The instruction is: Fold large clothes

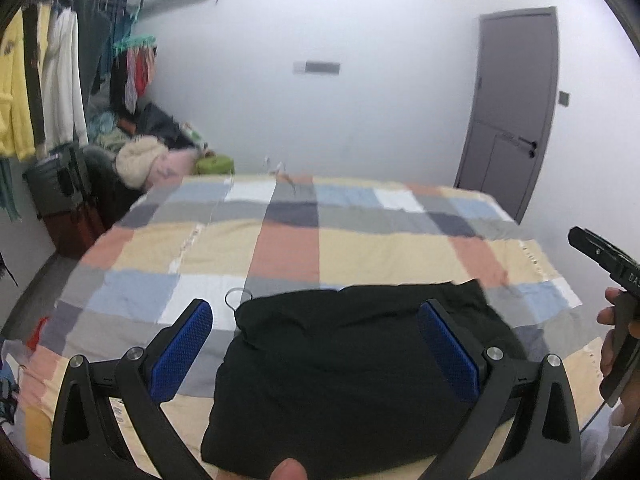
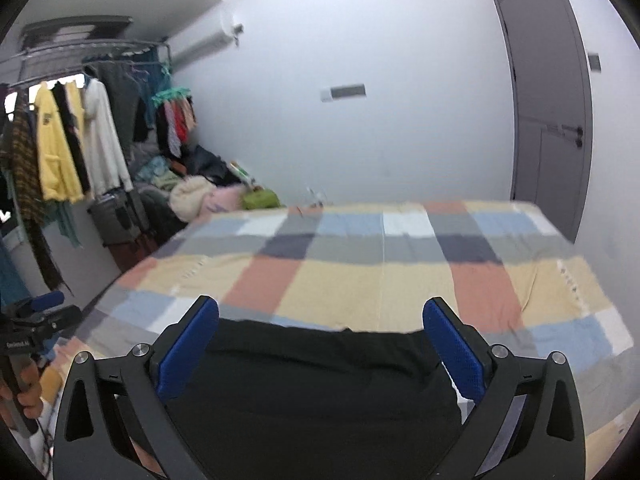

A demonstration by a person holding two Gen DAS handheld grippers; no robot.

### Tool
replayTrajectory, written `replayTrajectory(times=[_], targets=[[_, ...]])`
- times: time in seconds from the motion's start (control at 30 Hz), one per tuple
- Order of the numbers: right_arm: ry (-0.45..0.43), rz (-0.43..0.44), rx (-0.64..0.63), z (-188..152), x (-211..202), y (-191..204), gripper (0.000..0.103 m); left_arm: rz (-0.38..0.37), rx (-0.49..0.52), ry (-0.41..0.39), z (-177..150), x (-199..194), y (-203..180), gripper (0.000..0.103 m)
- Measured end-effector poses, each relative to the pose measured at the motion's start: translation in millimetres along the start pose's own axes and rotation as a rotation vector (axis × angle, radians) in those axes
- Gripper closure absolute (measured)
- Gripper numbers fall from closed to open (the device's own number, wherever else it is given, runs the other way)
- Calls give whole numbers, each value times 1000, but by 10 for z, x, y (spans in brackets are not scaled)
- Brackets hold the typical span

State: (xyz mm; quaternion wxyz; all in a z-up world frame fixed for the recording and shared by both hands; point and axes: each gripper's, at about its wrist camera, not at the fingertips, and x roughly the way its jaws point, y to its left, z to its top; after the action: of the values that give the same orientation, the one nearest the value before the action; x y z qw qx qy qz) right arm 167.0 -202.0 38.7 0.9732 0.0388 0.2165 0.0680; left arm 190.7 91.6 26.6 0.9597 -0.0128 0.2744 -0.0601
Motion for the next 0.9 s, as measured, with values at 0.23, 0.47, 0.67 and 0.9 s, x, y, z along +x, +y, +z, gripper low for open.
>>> replayTrajectory(times=[0.23,0.47,0.67,0.9], targets=[[-102,27,-81,80,-771,454,0,-29,9,-118,12,-866,-259,0],[-147,78,-70,-89,-1234,642,0,-26,47,-182,-176,-1353,-543,0],[-161,77,-104,-305,-1451,809,0,-75,16,-157,-415,-1473,-677,0],[-150,63,-91,-599,-1551,863,0,-26,25,-138,-666,-1549,-769,0]])
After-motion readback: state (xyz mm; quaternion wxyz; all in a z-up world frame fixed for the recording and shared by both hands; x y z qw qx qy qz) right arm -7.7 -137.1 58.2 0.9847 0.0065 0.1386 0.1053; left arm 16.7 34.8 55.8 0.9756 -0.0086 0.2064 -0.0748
